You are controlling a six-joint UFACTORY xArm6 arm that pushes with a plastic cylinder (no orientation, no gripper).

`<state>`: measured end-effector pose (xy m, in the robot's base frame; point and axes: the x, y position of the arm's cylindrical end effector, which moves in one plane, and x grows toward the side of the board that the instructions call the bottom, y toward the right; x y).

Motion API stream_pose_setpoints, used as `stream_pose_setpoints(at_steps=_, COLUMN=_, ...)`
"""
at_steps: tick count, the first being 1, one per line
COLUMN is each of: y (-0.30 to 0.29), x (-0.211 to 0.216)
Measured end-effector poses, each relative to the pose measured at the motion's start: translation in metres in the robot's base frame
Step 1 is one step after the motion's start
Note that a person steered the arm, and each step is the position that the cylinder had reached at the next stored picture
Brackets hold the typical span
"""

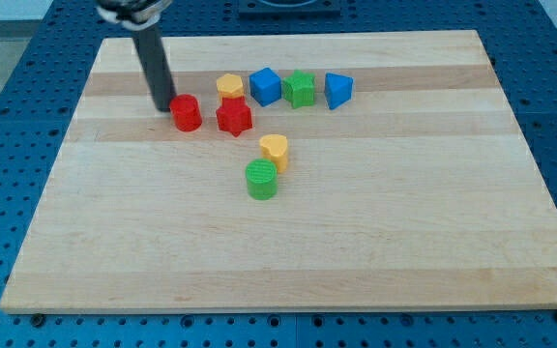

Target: Move the yellow hexagon into the red star

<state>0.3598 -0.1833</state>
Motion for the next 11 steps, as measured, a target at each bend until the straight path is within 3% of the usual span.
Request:
stream_pose_setpoints(at_steps=1, y=-0.012, x=0.025)
stream_pose_setpoints(at_steps=2, y=-0.012, x=0.014)
stream_pose_setpoints(at_steps=4, y=0.001, x=-0.108)
stream_pose_setpoints(at_steps=5, y=0.049, x=-0.113)
stream_pose_setpoints(at_steps=9, y=0.087, x=-0.101)
stream_pose_setpoints(at_steps=11, y=0.087, x=-0.038)
